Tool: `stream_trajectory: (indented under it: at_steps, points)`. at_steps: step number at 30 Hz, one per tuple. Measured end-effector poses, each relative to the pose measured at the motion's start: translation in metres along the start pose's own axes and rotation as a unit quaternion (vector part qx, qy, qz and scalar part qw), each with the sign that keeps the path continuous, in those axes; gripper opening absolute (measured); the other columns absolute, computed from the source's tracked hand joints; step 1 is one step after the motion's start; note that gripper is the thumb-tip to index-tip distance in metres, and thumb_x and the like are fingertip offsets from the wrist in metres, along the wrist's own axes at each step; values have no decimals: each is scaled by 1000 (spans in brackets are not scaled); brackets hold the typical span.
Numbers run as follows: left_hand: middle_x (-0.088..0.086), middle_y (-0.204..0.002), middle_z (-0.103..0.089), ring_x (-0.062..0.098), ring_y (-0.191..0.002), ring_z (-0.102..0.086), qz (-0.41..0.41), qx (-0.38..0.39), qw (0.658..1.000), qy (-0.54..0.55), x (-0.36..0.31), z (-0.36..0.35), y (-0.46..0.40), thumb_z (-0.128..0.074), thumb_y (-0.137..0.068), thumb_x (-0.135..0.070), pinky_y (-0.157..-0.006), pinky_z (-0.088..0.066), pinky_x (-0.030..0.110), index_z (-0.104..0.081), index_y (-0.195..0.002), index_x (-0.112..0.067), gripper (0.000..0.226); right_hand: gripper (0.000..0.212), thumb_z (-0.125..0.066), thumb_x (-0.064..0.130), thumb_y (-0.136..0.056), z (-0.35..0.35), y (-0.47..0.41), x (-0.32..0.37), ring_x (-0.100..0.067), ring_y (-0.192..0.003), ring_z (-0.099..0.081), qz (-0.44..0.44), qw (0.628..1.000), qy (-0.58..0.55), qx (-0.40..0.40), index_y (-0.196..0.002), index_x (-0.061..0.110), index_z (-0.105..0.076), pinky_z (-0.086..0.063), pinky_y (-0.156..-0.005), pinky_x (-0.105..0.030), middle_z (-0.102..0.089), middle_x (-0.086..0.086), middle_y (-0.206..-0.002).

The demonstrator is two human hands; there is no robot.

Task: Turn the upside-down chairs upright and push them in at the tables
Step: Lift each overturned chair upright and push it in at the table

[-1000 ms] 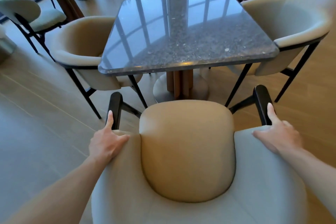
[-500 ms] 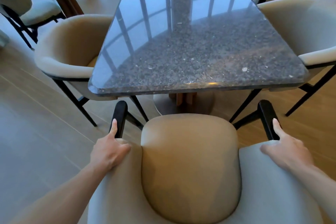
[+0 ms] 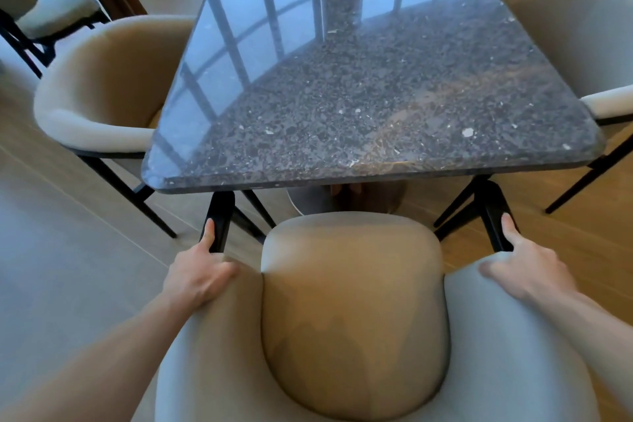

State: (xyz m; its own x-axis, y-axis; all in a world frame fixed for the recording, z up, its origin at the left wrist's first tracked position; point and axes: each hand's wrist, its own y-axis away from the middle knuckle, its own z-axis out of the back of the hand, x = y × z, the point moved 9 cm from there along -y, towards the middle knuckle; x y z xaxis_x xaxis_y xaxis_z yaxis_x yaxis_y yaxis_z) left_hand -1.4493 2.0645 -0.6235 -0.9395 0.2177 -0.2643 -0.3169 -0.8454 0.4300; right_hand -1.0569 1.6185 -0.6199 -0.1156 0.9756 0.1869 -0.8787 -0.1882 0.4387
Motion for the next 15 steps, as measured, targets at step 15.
stream_trajectory:
  at_steps: [15]
  points:
    - [16,-131,-66,29,-83,-57,-3,8,999,-42,-19,-7,-41,-69,-66,-49,-70,-50,33,-9,-162,-51,113,112,-76,50,-73,-5,-42,16,-39,-93,-64,-3,1000,17,11,-162,52,-8,-57,-77,-39,-70,-14,-116]
